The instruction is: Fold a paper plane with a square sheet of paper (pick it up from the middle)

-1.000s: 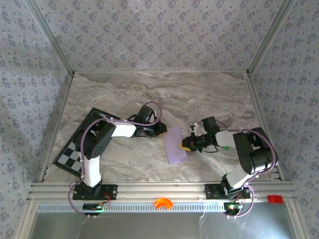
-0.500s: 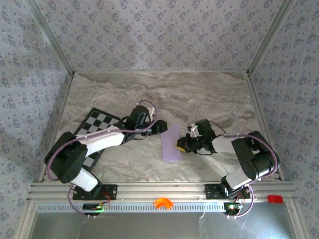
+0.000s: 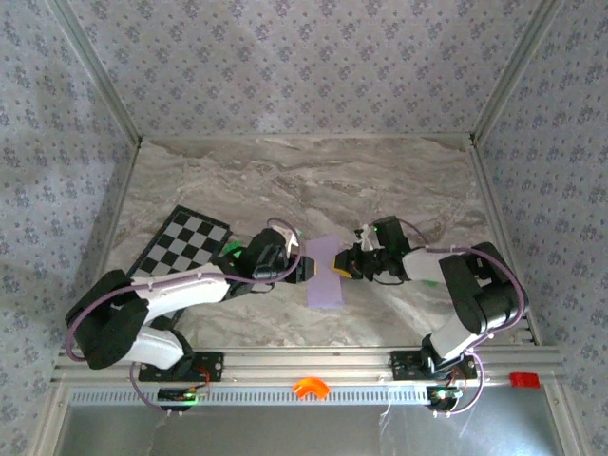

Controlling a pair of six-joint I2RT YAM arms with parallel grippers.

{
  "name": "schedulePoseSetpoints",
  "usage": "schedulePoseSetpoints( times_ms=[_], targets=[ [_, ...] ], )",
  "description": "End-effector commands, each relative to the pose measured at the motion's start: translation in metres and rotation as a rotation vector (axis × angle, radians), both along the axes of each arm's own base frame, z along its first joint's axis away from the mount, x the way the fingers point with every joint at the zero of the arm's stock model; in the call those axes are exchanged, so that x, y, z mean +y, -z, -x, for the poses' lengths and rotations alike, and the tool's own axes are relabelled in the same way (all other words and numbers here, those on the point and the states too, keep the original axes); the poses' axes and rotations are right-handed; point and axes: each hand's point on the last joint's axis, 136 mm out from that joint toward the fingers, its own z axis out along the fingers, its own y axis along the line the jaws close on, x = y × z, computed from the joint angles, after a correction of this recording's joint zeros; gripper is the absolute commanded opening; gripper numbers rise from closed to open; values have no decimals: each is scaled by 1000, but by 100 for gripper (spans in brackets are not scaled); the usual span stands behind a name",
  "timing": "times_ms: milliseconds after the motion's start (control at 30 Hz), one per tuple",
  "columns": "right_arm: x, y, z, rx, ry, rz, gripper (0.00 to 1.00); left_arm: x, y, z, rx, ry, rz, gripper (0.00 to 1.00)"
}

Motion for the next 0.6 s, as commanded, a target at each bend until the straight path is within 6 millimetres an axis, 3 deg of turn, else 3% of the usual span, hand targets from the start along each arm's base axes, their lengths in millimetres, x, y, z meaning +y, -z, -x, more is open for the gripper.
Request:
schedulePoseSetpoints(
  times_ms=[0, 133, 300, 567],
  targets=[
    [-2, 5, 6, 29, -48, 11, 12, -8, -12, 1, -159, 58, -55, 39],
    [-3, 5, 4, 39, -43, 11, 7, -13, -2, 10, -153, 105, -176, 40],
    [-10, 12, 2, 92, -13, 44, 4, -28, 1, 34, -378, 202, -409, 48],
    [-10, 13, 2, 122, 6, 41, 3, -59, 22, 66, -564, 341, -682, 56]
  ],
)
